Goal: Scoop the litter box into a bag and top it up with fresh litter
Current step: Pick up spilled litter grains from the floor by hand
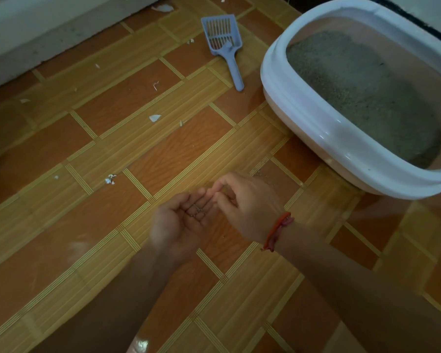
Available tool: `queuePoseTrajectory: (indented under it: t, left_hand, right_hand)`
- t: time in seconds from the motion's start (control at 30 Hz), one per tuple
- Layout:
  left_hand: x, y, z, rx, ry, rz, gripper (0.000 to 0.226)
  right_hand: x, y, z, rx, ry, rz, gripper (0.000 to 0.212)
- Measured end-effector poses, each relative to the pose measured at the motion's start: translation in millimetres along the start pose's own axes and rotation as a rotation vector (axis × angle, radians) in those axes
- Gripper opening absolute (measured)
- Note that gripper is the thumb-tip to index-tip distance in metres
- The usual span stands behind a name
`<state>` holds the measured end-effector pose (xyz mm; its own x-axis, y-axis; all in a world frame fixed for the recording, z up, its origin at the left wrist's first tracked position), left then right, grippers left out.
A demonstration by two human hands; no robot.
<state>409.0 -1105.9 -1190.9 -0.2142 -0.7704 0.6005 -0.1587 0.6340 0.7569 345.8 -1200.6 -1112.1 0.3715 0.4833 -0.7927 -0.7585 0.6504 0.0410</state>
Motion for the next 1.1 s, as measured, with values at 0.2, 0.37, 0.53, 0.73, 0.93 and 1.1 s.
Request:
queuePoseTrajectory:
  t: [0.2,0.37,0.53,0.73,0.93,1.1]
  left_hand:
    - [-22,6,-9,0.037,0.006,-0.097,0.033]
    - [-32,9,-14,0.05,0.003,-0.12,0.032]
    - [-31,13,-16,0.055,0.0,-0.106,0.032]
    - [-29,17,-18,0.065,-0.007,-0.107,0.032]
    - [-27,16,-17,0.063,-0.022,-0.113,0.032]
    - [-21,11,-10,0.06,-0.046,-0.117,0.035]
  right_hand:
    - [25,32,-29,0.058,0.094,0.108,0.008]
    - [46,49,-37,0.086,0.146,0.257,0.01]
    - [52,50,-34,0.055,0.163,0.28,0.011]
    - [55,49,-27,0.012,0.217,0.303,0.012]
    - [60,52,-20,-0.025,0.299,0.314,0.018]
    - [56,53,-22,-0.026,0.258,0.26,0.019]
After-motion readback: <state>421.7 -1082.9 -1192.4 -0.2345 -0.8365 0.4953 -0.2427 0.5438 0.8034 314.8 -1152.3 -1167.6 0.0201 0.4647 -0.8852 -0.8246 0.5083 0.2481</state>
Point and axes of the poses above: each hand's wrist, its own y-axis away from the middle knuckle, its own x-axis out of the palm, z = x × y, the point moved 9 cm from there along -y, towards the middle knuckle, and after that the axes turned 2 degrees about -z, right-handed, at the moved point
